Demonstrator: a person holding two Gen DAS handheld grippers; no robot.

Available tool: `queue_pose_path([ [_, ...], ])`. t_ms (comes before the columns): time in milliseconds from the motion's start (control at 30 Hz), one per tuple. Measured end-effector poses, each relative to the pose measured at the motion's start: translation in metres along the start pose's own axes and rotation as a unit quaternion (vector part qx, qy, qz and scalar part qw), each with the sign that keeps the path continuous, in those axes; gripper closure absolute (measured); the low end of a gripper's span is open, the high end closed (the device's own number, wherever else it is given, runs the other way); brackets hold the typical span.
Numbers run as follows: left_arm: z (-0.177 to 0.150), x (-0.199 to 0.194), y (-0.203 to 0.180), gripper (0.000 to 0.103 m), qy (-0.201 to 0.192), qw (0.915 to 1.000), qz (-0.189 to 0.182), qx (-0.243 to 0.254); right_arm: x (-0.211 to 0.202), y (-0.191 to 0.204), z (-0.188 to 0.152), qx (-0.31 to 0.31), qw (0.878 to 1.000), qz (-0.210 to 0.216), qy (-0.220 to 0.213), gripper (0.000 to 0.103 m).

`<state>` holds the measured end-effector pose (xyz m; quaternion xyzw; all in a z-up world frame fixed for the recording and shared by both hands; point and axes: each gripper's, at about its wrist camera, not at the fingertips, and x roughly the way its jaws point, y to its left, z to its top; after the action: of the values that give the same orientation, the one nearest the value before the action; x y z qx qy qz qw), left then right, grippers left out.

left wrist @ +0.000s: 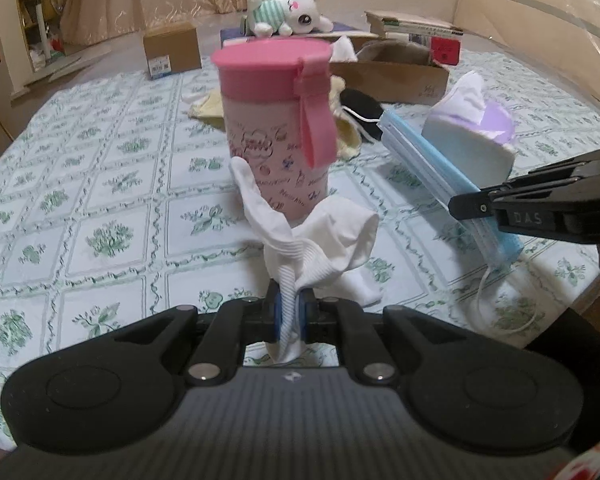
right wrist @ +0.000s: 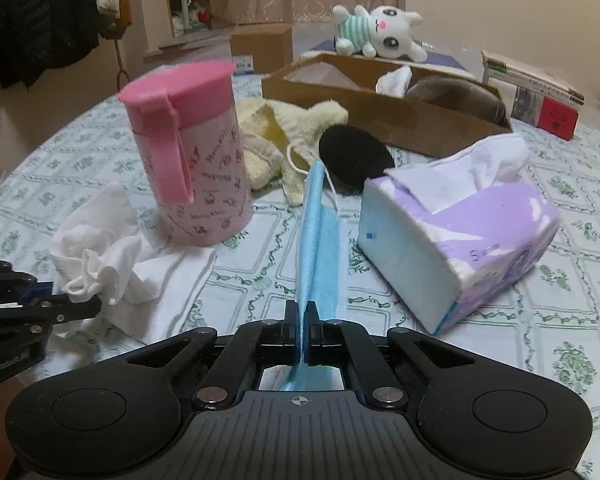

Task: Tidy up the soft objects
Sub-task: 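Carry the white cloth in the left gripper and blue mask in the right gripper to the box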

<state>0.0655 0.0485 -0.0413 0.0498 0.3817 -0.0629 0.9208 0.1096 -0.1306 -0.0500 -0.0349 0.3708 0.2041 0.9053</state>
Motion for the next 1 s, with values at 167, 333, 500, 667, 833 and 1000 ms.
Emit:
queue_pose_path([
  [167, 0.012, -0.019, -0.009, 0.096, -0.018, 0.9998, -0.002, 0.011, -0.029, 0.000, 0.006, 0.002, 1.000, 0.013, -0.026, 0.102],
  [333, 0.025, -0.039, -0.018, 0.096, -0.037, 0.9991, -0.002, 0.021, -0.056, 0.002, 0.011, -0.004, 0.999, 0.020, -0.050, 0.102],
  [500, 0.038, -0.052, -0.026, 0.096, -0.052, 0.9980, -0.014, 0.033, -0.077, 0.000, 0.017, -0.006, 0.997, 0.020, -0.072, 0.102],
  [667, 0.053, -0.062, -0.035, 0.096, -0.065, 0.9962, -0.023, 0.053, -0.088, -0.004, 0.022, -0.007, 0.996, 0.018, -0.087, 0.102],
  [833, 0.068, -0.068, -0.044, 0.096, -0.075, 0.9943, -0.037, 0.066, -0.099, -0.010, 0.028, -0.004, 0.995, 0.013, -0.103, 0.102],
  [1000, 0.083, -0.068, -0.052, 0.096, -0.079, 0.9932, -0.054, 0.067, -0.106, -0.017, 0.032, -0.002, 0.994, 0.005, -0.112, 0.102],
])
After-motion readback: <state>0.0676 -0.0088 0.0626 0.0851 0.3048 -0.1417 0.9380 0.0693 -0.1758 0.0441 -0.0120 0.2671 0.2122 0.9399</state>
